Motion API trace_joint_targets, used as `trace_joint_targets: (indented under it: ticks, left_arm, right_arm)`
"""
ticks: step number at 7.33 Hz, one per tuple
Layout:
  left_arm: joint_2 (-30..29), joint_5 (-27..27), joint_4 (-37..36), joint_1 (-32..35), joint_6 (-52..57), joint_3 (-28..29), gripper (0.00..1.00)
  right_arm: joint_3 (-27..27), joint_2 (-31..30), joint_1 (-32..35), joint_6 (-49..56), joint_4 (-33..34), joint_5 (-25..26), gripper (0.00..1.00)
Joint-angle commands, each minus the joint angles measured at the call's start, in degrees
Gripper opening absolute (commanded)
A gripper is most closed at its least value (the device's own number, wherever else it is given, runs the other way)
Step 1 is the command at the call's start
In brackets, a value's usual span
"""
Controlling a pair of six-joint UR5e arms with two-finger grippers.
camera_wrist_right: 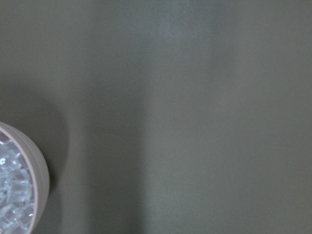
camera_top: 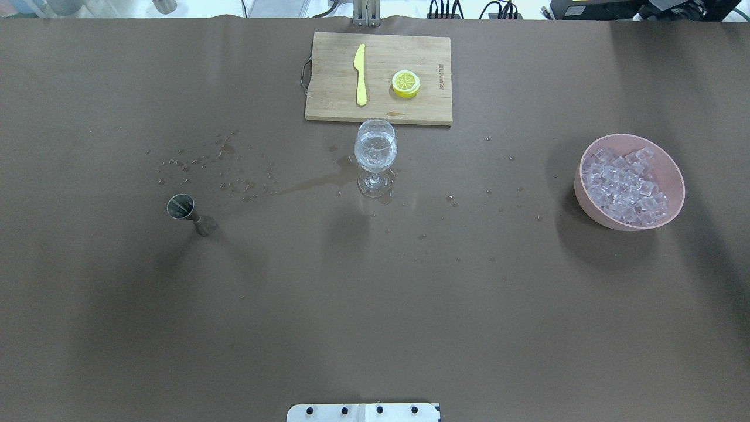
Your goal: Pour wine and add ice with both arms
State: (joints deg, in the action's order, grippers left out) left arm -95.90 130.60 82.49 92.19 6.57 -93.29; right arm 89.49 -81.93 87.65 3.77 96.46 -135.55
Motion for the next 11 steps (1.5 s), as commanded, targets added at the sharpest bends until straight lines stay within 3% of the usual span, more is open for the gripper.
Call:
trace_joint_targets:
  ticks: [1,5,7,11]
  left_arm:
    - [2.8,0.4,0.7,0.0,-0.2,0.0,0.98]
    - [4.8,0.4,0.7,0.0,-0.2,0.3,0.98]
    - [4.8,0.3,0.7,0.0,-0.2,0.4,0.98]
    - [4.8,0.4,0.7,0.0,0.0,0.1,0.98]
  right_arm:
    - [-0.2,-2.9,1.0,0.3,0.0,0.6,1.00]
    - [0.6,-3.9,2.3,-0.3,0.0,0.7,1.00]
    - [2.0,-4.1,2.3,-0.3,0.0,5.0,1.00]
    - [3.8,-4.2,2.3,-0.5,0.2,4.9,1.00]
